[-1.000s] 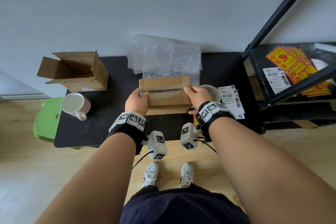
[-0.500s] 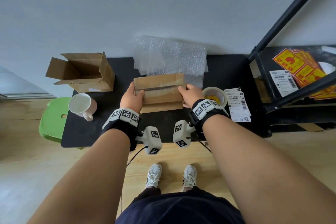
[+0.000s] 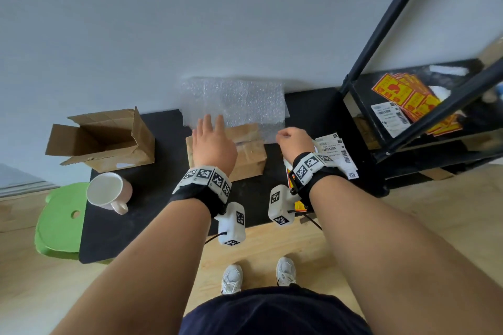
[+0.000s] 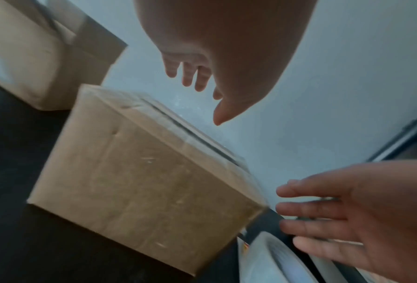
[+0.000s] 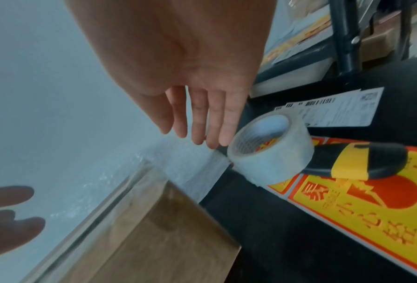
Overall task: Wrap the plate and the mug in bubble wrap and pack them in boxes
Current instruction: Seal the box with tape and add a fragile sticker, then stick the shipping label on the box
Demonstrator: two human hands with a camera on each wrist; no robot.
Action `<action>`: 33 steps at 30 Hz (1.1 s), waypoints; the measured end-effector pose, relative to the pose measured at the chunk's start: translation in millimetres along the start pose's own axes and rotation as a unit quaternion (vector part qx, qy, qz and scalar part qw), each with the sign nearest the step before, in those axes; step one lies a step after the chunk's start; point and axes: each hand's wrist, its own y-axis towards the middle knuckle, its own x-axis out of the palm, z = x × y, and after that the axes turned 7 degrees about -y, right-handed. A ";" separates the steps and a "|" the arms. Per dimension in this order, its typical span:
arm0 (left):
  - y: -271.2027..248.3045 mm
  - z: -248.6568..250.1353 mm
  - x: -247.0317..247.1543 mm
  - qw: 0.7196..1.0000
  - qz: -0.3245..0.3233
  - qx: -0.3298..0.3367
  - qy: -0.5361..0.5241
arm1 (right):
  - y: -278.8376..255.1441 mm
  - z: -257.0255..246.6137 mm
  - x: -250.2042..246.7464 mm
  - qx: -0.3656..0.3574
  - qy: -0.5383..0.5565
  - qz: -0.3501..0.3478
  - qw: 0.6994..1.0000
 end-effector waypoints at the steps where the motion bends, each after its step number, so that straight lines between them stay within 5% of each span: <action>1: 0.9 8.1 2.0 1.000 -0.013 0.024 0.004 | -1.6 4.8 -5.5 0.006 -0.001 0.023 1.000; 6: 2.2 44.9 22.2 0.990 -0.088 0.108 0.008 | -8.6 37.9 -26.2 0.070 -0.012 0.088 0.994; 11: -7.4 78.5 55.8 0.975 -0.150 0.163 -0.019 | -13.7 76.6 -46.3 0.092 -0.060 0.070 0.991; 15: -6.6 100.7 88.3 0.969 -0.204 0.134 -0.018 | 3.4 97.7 -54.3 0.106 -0.051 0.032 0.993; 19: -5.9 108.6 116.1 0.971 -0.240 0.021 -0.011 | 26.2 109.6 -58.2 0.066 -0.058 -0.056 0.995; 26: -5.8 108.6 139.1 0.976 -0.203 -0.069 -0.037 | 60.8 117.6 -39.7 0.033 -0.094 -0.140 0.985; 33: -3.2 122.7 140.6 0.984 -0.097 -0.098 -0.114 | 77.5 125.2 -42.0 0.037 -0.052 -0.119 0.991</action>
